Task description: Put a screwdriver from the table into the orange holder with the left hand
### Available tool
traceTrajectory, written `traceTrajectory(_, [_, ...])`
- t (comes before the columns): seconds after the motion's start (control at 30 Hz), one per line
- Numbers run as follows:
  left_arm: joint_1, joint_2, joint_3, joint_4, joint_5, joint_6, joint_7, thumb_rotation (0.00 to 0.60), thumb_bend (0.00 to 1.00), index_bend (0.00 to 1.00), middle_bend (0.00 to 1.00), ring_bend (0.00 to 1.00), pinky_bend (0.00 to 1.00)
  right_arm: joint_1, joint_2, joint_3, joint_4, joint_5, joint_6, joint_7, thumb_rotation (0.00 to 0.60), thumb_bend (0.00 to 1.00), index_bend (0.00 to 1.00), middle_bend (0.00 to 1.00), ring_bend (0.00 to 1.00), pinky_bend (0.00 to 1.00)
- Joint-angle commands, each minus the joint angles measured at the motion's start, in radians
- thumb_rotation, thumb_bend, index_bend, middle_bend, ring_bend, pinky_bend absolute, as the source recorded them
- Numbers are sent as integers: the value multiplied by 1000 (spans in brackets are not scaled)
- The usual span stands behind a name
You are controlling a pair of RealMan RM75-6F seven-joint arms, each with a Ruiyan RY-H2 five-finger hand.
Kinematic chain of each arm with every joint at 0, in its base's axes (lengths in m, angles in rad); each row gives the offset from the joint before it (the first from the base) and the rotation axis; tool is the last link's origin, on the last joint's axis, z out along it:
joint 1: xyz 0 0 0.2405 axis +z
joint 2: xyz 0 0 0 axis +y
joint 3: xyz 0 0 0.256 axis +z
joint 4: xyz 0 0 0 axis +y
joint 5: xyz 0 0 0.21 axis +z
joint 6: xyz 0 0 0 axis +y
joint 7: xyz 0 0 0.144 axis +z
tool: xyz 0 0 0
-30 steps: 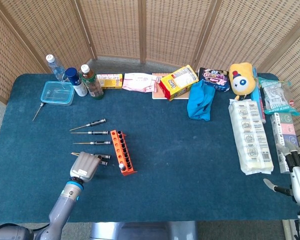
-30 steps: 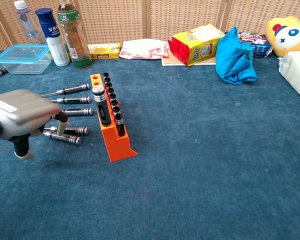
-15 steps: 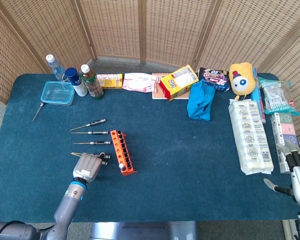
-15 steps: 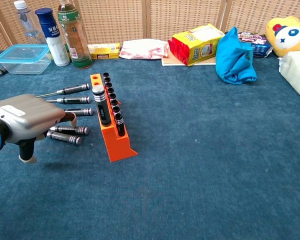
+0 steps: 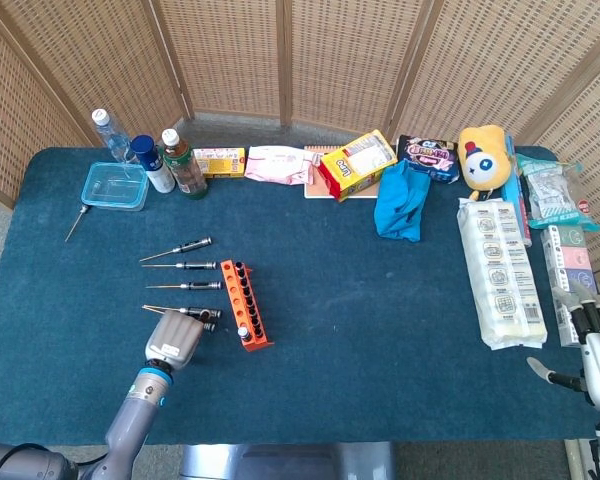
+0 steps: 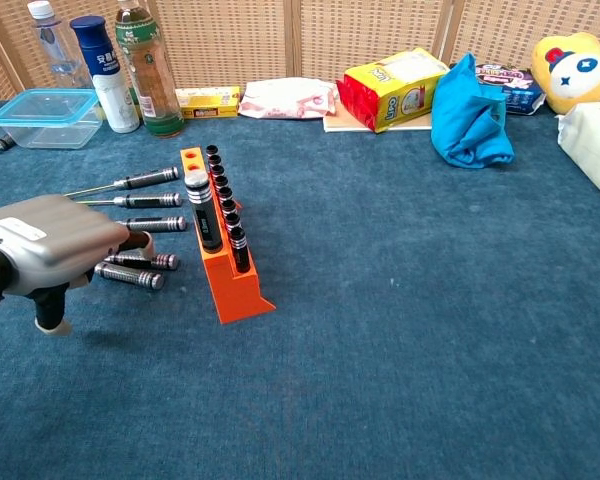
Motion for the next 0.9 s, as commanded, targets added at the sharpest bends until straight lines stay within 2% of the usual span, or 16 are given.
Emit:
traceTrajectory(0.03, [-3, -3, 4, 0, 1, 2, -2, 600, 159, 168, 1000, 1000, 980, 0, 1, 1, 0, 1, -1, 3, 600, 94, 127, 43, 47, 6])
traceTrajectory(0.67, [-15, -4, 32, -41, 24, 39, -11, 600, 158, 168, 1000, 1000, 976, 1, 2, 0, 0, -1, -2, 5, 600, 94, 127, 43, 47, 7])
traceTrajectory(0.9, [-25, -17, 32, -19, 19, 29, -19, 600, 158, 169, 1000, 1000, 976, -1, 4, 0, 0, -1, 1, 9, 600, 93, 126, 43, 47, 6])
